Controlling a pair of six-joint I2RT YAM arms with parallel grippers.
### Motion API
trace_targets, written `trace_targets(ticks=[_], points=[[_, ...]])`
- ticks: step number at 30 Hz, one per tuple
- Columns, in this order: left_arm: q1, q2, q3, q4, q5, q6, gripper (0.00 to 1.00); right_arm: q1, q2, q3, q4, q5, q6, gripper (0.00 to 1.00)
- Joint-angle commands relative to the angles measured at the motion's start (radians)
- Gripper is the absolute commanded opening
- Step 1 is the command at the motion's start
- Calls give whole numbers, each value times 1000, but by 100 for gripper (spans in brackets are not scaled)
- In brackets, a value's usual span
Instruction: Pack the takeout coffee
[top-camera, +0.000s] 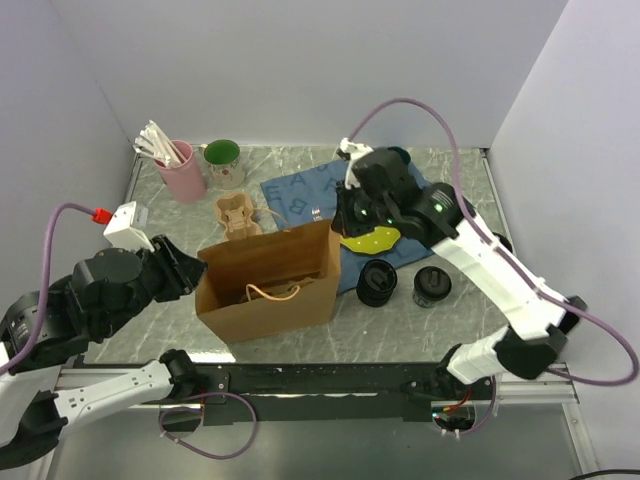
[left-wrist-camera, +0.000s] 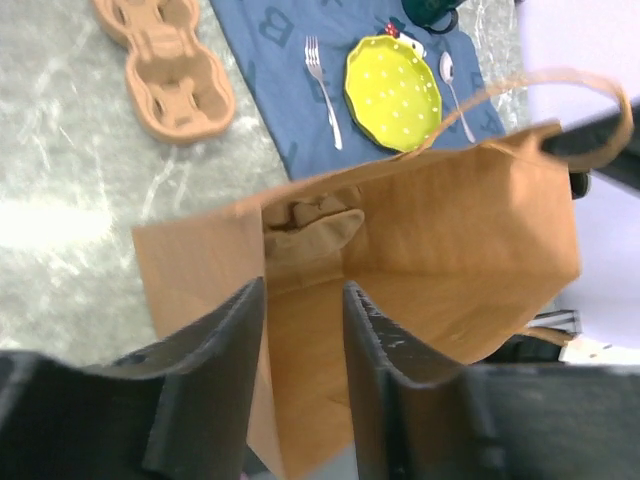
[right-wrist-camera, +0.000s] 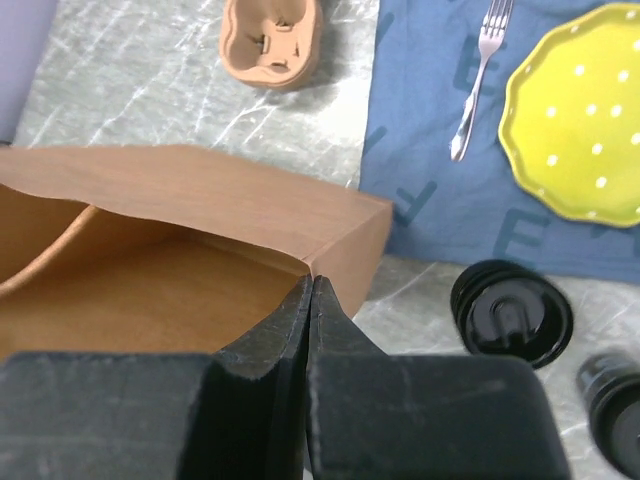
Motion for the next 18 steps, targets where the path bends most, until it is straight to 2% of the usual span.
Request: trace_targets(ticks=[1,3,7,13,18], points=[[-1,32,46,-133,38,-118,45,21,-158,-100,97,21,103,0],[1,19,35,-136,96,-131,49,25,-175,-135,103,36,116,0],[1,5,5,-136,124,-118,57,31,-179,-143,93,34,132,0],[1,70,14,-126,42,-32,70,45,-187,-152,105,36,146,0],[-1,115,34,-138,-60,-82,69,68,-222,-213,137,42,154,0]])
